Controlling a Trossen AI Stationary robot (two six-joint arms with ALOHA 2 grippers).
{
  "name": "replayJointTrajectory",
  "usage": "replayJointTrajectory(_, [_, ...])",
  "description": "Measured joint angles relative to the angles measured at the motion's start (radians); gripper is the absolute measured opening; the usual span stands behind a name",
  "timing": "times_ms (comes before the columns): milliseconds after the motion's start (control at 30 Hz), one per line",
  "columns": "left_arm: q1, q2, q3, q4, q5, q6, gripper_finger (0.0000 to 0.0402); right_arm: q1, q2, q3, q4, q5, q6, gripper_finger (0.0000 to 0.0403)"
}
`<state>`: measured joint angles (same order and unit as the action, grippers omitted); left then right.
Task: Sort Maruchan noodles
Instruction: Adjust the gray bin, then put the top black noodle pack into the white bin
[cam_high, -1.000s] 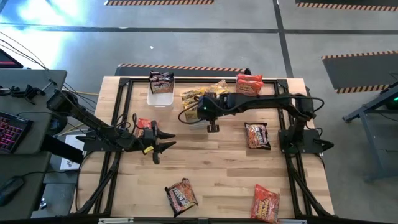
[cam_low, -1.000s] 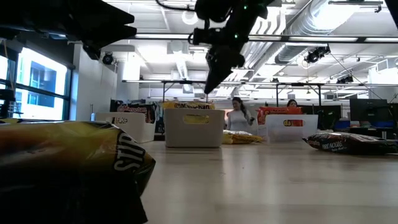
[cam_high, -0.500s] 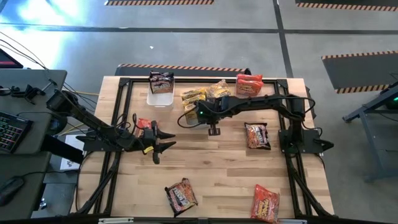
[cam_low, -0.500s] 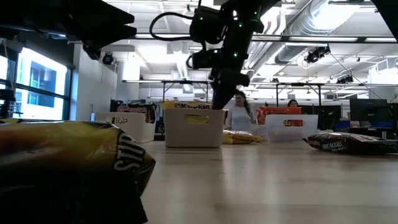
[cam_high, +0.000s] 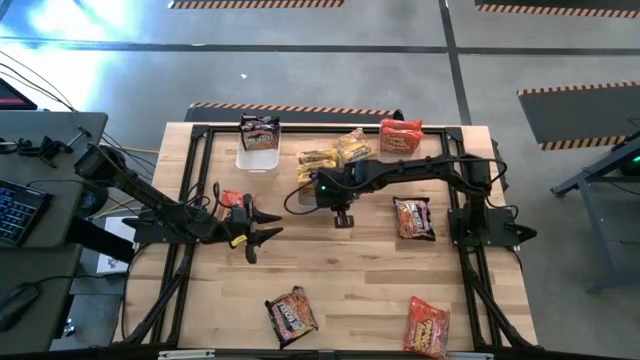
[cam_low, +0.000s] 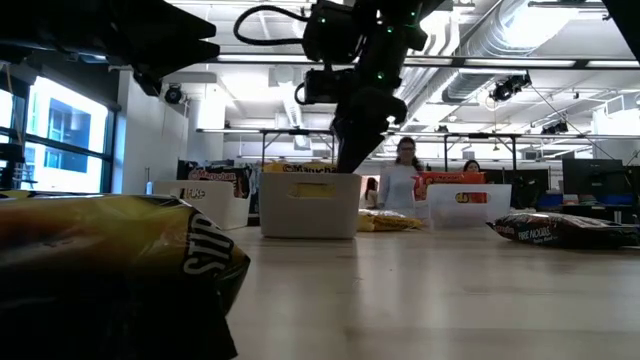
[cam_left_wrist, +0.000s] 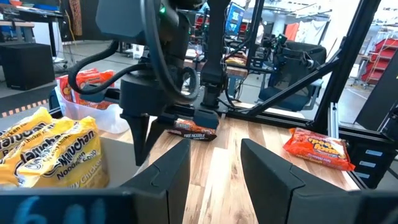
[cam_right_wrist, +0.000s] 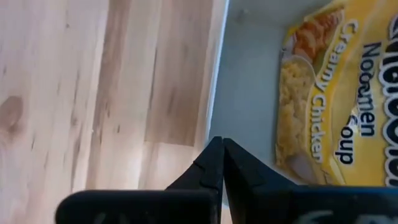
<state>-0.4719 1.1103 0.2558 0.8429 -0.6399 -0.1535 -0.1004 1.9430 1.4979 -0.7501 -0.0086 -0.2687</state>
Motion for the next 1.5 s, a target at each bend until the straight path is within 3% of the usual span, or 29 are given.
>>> replayJointTrajectory(267, [0.000, 0.000, 0.000, 0.000, 0.000, 0.000, 0.0131, 0.020, 0.000, 0.018, 0.007, -0.005, 0.000, 0.0000])
replayJointTrajectory(500, [0.000, 0.000, 0.000, -0.008, 0.000, 0.000, 0.0131, 0.081, -0.030, 0.134, -0.026, 0.126, -0.063, 0.0000])
replayJointTrajectory(633, [-0.006, 0.000, 0.001, -0.017, 0.007, 0.000, 0.0131, 0.122, -0.116, 0.125, -0.003, 0.182, -0.073, 0.0000])
replayJointTrajectory(767, [-0.018, 0.000, 0.001, -0.020, 0.007, 0.000, 0.0131, 0.154, -0.245, -0.029, 0.150, 0.185, -0.045, 0.0000])
replayJointTrajectory(967, [-0.029, 0.000, 0.001, -0.030, 0.008, 0.000, 0.0131, 0.205, -0.460, -0.406, 0.466, 0.197, 0.077, 0.0000])
replayJointTrajectory(1067, [-0.029, 0.000, 0.001, -0.032, 0.008, -0.002, 0.0131, 0.251, -0.561, -0.576, 0.548, 0.256, 0.176, 0.0000])
replayJointTrajectory(1200, [-0.029, 0.000, 0.001, -0.035, 0.008, -0.002, 0.0131, 0.325, -0.699, -0.727, 0.545, 0.384, 0.368, 0.0000])
replayJointTrajectory(1333, [-0.026, 0.000, 0.001, -0.032, 0.008, -0.005, 0.0131, 0.376, -0.822, -0.812, 0.453, 0.437, 0.609, 0.0000])
replayJointTrajectory(1500, [-0.024, 0.000, 0.001, -0.032, 0.008, -0.030, 0.0131, 0.370, -0.913, -0.848, 0.211, 0.553, 0.954, 0.0007])
